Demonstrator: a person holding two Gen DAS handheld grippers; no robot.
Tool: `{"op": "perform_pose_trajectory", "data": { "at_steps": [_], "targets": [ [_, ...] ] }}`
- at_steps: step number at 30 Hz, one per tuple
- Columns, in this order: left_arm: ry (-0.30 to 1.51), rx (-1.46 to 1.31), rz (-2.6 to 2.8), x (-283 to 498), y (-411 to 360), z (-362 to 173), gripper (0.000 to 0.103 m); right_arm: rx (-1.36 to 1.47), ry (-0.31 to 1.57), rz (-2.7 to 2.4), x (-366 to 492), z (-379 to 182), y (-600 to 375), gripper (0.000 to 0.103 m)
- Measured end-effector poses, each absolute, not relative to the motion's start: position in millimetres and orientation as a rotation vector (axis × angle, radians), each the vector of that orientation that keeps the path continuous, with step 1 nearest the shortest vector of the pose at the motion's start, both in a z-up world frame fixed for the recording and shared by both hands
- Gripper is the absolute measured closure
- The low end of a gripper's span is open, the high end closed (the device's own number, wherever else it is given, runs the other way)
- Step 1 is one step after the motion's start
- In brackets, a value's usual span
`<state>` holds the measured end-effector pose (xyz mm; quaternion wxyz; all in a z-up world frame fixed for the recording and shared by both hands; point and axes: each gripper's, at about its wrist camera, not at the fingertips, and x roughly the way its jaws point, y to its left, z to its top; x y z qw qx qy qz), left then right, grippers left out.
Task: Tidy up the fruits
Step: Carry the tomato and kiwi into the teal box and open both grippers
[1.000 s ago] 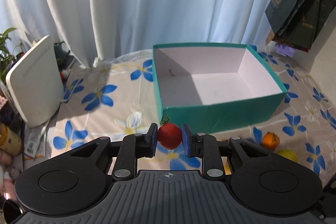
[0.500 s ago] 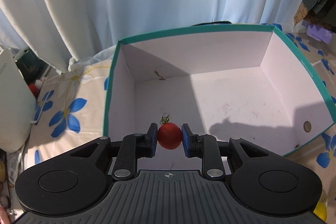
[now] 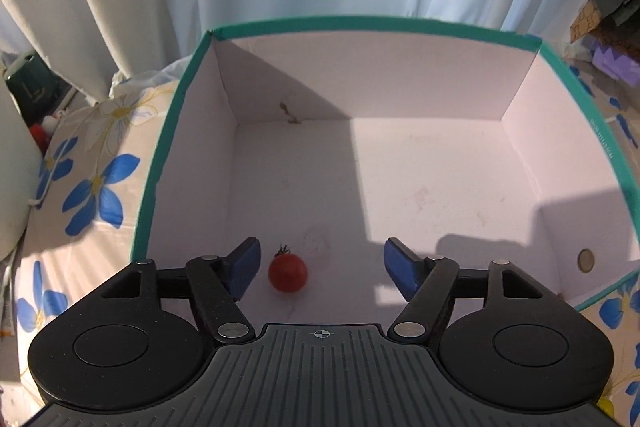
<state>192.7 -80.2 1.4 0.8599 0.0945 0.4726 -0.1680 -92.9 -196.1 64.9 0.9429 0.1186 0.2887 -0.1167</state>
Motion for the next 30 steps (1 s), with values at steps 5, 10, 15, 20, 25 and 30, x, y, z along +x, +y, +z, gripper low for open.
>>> {"op": "perform_pose_trajectory", "data": {
  "at_steps": [5,10,15,20,25,30],
  "targets": [
    [0.828,0.137,-0.378,171,-63,37,0.007,0.218,0.572,-0.231,-61,70,-204,0.046],
    [0.743,0.063,-0.359,145,-34,66,0.006,0.187,0.550,-0.217,-16,76,-209,0.046],
    [0.698,0.065,-0.321,115,2,70,0.006,0.177,0.586,-0.191,48,62,-216,0.046],
    [0.669,0.108,-0.250,85,39,66,0.005,0.141,0.652,-0.184,90,31,-211,0.046],
    [0.727,0.087,-0.223,76,61,56,0.005,0.103,0.722,-0.202,112,9,-206,0.046],
    [0.771,0.099,-0.214,71,67,45,0.005,0.029,0.753,-0.242,124,-1,-200,0.046]
  ]
}}
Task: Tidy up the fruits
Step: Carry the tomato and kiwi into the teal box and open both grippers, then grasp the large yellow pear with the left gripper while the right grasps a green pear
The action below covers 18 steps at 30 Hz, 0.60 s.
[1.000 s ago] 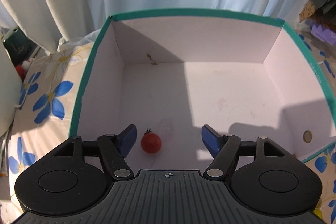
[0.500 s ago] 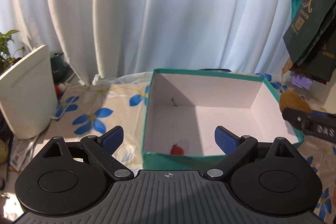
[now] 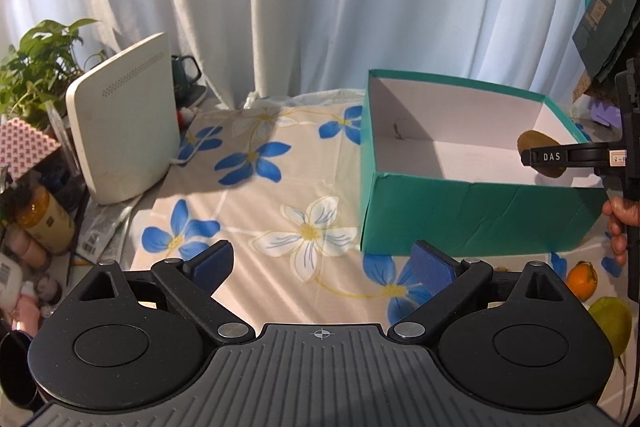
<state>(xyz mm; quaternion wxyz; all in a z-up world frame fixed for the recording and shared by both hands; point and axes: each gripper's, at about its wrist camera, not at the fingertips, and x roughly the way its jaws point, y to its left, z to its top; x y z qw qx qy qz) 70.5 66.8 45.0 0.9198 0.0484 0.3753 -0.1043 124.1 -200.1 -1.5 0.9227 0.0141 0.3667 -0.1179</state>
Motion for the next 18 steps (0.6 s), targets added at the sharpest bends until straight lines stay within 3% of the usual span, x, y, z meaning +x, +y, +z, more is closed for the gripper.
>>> {"op": "perform_pose_trajectory", "data": {
  "at_steps": [6,8,12,16,18],
  "targets": [
    [0.803,0.102,-0.227,61,68,41,0.005,-0.017,0.789,-0.247,131,-4,-202,0.043],
    [0.811,0.114,-0.244,60,65,39,0.005,-0.019,0.785,-0.253,131,-2,-203,0.035],
    [0.815,0.180,-0.322,54,55,30,0.005,0.033,0.699,-0.254,110,19,-205,0.034],
    [0.786,0.278,-0.411,42,37,17,0.002,0.085,0.598,-0.235,60,40,-197,0.018],
    [0.754,0.332,-0.457,35,26,11,0.002,0.110,0.559,-0.240,26,45,-192,0.017]
  ]
}}
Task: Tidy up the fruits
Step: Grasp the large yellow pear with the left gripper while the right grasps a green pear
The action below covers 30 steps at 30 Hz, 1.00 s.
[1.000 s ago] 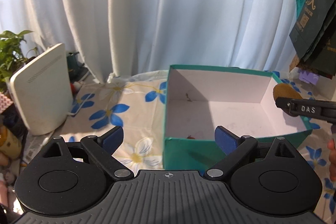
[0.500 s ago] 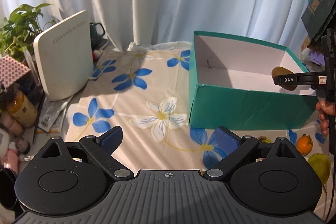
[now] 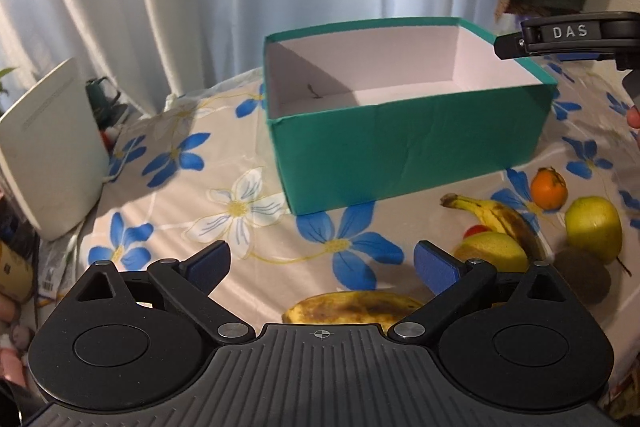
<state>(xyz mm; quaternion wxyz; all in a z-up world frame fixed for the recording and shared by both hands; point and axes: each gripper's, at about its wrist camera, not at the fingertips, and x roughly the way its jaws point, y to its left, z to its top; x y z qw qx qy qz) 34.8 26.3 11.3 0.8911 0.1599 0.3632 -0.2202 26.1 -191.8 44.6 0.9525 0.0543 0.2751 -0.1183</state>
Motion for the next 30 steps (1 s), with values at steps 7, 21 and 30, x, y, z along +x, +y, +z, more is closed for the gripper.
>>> {"op": "perform_pose_trajectory", "data": {
  "at_steps": [7,21,30],
  "targets": [
    [0.653,0.447,-0.640,17,-6,-1,0.000,0.225,0.560,-0.330,-58,42,-201,0.015],
    [0.748,0.385,-0.868,17,-44,-23,0.000,0.283,0.595,-0.428,-97,29,-210,0.015],
    [0.852,0.349,-0.907,30,-45,-36,0.018,0.294,0.604,-0.457,-97,27,-216,0.015]
  ]
}}
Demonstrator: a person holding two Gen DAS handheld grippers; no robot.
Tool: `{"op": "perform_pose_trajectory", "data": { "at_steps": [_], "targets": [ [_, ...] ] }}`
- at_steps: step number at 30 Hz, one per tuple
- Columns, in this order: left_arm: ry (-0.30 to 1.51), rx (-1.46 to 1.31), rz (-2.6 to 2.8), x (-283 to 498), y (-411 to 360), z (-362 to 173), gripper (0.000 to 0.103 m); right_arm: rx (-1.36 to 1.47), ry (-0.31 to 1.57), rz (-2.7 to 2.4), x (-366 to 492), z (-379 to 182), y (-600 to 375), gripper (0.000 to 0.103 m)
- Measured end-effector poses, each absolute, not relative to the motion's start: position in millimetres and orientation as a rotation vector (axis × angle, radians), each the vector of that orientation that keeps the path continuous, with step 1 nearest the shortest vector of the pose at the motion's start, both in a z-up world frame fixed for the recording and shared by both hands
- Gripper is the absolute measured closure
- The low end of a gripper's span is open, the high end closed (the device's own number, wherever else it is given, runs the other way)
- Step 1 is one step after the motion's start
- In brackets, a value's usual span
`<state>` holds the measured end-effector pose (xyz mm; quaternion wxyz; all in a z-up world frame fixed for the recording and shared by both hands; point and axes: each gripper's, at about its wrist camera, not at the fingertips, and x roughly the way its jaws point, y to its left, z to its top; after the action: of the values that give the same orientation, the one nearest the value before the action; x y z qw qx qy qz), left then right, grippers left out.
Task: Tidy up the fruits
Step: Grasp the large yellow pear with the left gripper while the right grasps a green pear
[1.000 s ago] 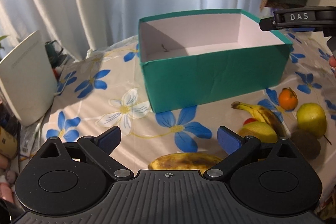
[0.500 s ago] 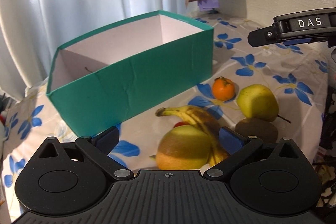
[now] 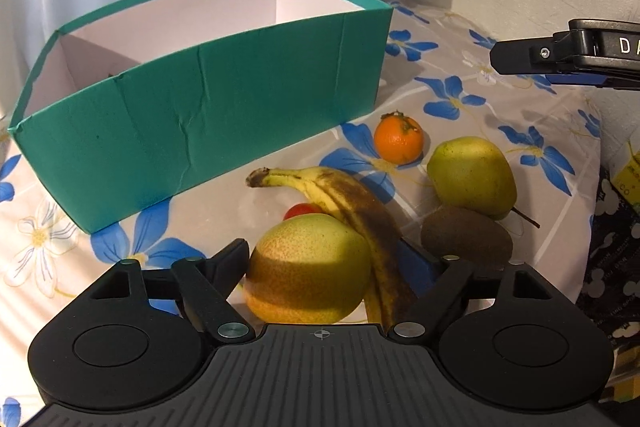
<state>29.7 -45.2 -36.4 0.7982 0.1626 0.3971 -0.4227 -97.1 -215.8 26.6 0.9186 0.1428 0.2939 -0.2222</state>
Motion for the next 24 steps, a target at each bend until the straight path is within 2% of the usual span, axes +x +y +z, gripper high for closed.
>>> {"op": "perform_pose_trajectory", "data": {
  "at_steps": [3,8,17,24],
  "targets": [
    [0.877,0.321,-0.912,34,-43,-37,0.019,0.290,0.608,-0.458,-95,27,-216,0.015],
    [0.933,0.256,-0.920,47,-32,-38,0.030,0.283,0.607,-0.449,-92,29,-214,0.015],
    [0.972,0.233,-0.932,54,-29,-38,0.031,0.271,0.620,-0.440,-83,31,-212,0.015],
    [0.936,0.273,-0.913,46,-26,-35,0.032,0.237,0.673,-0.448,-82,24,-210,0.015]
  ]
}}
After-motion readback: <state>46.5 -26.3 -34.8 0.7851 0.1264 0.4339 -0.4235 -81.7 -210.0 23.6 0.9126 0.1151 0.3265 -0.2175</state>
